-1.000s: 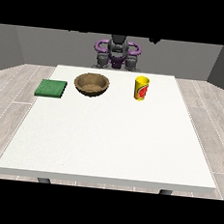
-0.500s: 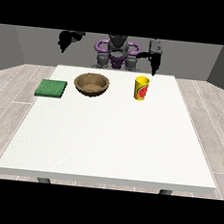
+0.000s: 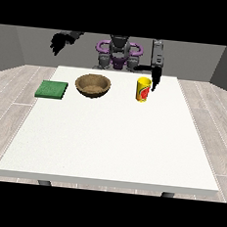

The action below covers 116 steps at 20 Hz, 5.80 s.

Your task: Pick the cup and pour the ball into the bowl, then pick the bowl and place it on the pad

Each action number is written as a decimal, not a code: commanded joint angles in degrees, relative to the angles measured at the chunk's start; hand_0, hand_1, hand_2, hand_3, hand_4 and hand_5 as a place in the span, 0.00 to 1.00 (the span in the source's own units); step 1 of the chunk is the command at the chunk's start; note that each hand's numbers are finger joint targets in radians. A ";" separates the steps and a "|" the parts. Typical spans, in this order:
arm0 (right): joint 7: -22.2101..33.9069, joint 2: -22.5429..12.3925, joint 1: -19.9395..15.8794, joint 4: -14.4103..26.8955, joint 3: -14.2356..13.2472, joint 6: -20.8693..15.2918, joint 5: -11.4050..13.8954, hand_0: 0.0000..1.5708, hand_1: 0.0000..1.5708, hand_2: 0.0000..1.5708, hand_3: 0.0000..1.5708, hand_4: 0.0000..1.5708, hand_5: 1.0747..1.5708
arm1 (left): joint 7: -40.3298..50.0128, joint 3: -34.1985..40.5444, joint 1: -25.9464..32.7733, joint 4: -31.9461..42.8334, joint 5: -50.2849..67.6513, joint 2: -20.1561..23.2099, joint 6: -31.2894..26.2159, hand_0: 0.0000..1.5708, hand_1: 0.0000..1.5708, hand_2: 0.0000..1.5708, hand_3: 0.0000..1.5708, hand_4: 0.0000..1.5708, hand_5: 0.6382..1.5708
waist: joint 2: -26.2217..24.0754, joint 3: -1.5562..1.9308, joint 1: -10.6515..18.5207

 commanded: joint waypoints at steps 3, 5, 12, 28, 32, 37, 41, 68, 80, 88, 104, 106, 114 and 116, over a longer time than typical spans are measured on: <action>-0.38 -0.12 -1.97 2.77 -0.93 -0.06 -0.34 0.00 0.00 0.00 0.00 0.42 0.98 | -6.46 2.22 -6.18 14.43 0.11 0.85 -0.61 0.00 0.00 0.00 0.00 0.11 0.84 | -0.50 0.00 -0.27; -5.87 -0.90 -1.95 5.03 -1.99 2.86 -0.57 0.00 0.00 0.00 0.00 0.43 0.98 | -12.79 2.73 -6.17 15.74 -0.74 -0.53 1.68 0.00 0.00 0.00 0.00 0.13 0.84 | 3.17 0.00 -1.12; -2.19 -3.97 -3.82 3.70 -3.58 5.15 -3.58 0.00 0.00 0.00 0.00 0.43 0.99 | -20.50 7.53 -11.03 28.70 1.72 1.08 1.99 0.00 0.00 0.00 0.00 0.56 0.98 | 5.04 -0.04 -3.36; 2.71 -12.81 -4.00 15.24 -11.79 11.92 -10.97 0.00 0.00 0.00 0.21 0.41 0.99 | -7.47 -3.39 -15.29 30.30 -16.67 1.96 23.45 0.82 0.82 1.00 1.00 0.90 0.87 | -6.58 0.12 -2.62; 1.68 -10.98 -4.53 18.30 -10.96 10.90 -9.90 0.00 0.00 0.00 0.16 0.40 0.98 | -0.11 -11.70 -19.27 31.59 -29.63 3.38 32.13 0.85 0.85 1.00 1.00 0.90 0.95 | -8.47 0.34 -2.52; 1.09 -11.54 -3.61 21.55 -10.09 12.48 -8.40 0.00 0.00 0.00 0.07 0.43 0.98 | 14.11 -22.30 -22.33 37.64 -46.44 2.80 38.25 0.86 0.86 1.00 1.00 0.92 0.97 | -12.17 0.46 -2.27; -0.35 -12.64 -3.80 27.34 -11.74 14.17 -8.94 0.00 0.00 0.00 0.05 0.44 0.98 | 28.79 -27.91 -27.48 39.24 -53.75 -4.24 36.60 0.86 0.86 1.00 1.00 0.92 0.97 | -13.93 0.19 -0.62; -2.04 -9.56 -12.21 33.13 -7.77 10.90 -5.40 0.00 0.00 0.00 0.09 0.46 0.95 | 55.69 -50.74 -40.95 30.65 -78.52 -4.54 0.22 0.00 0.00 0.67 0.98 0.70 1.00 | -12.87 0.01 -2.47; -1.43 -7.94 -6.55 32.60 -9.03 6.28 -4.19 0.00 0.00 0.00 0.00 0.50 0.97 | 38.00 -14.58 -32.96 12.26 -37.61 2.70 17.23 0.00 0.00 0.00 0.00 0.75 0.98 | -18.41 -0.82 8.52; -4.28 -3.40 -3.17 35.44 -8.84 1.52 -2.06 0.00 0.00 0.00 0.00 0.48 0.98 | 30.08 4.82 -32.67 5.18 -7.59 7.27 -0.64 0.00 0.00 0.00 0.00 0.67 1.00 | -14.86 -0.21 14.45; -18.17 3.23 -8.81 48.70 -6.14 -0.92 1.00 0.00 0.00 0.00 0.00 0.37 0.97 | 32.21 18.07 -29.20 5.24 10.96 27.02 -21.56 0.00 0.00 0.00 0.00 0.64 0.97 | -7.00 0.05 13.73; -20.72 5.53 -10.52 50.68 -5.36 -3.43 1.77 0.00 0.00 0.00 0.00 0.36 0.98 | 29.42 17.56 -25.64 4.09 10.16 25.56 -19.69 0.00 0.00 0.00 0.00 0.64 0.96 | -6.17 0.04 12.68; -26.10 0.56 -16.48 60.98 -7.47 1.16 0.48 0.00 0.00 0.00 0.00 0.30 0.95 | 30.29 17.40 -23.95 -0.38 12.46 26.38 -18.59 0.00 0.00 0.00 0.00 0.65 0.96 | -3.02 0.05 12.53; -29.92 -0.86 -14.24 62.04 -8.42 3.98 -0.07 0.00 0.00 0.00 0.00 0.30 0.95 | 30.41 18.46 -24.53 -1.00 13.64 28.71 -20.43 0.00 0.00 0.00 0.00 0.64 0.97 | -1.11 0.07 12.99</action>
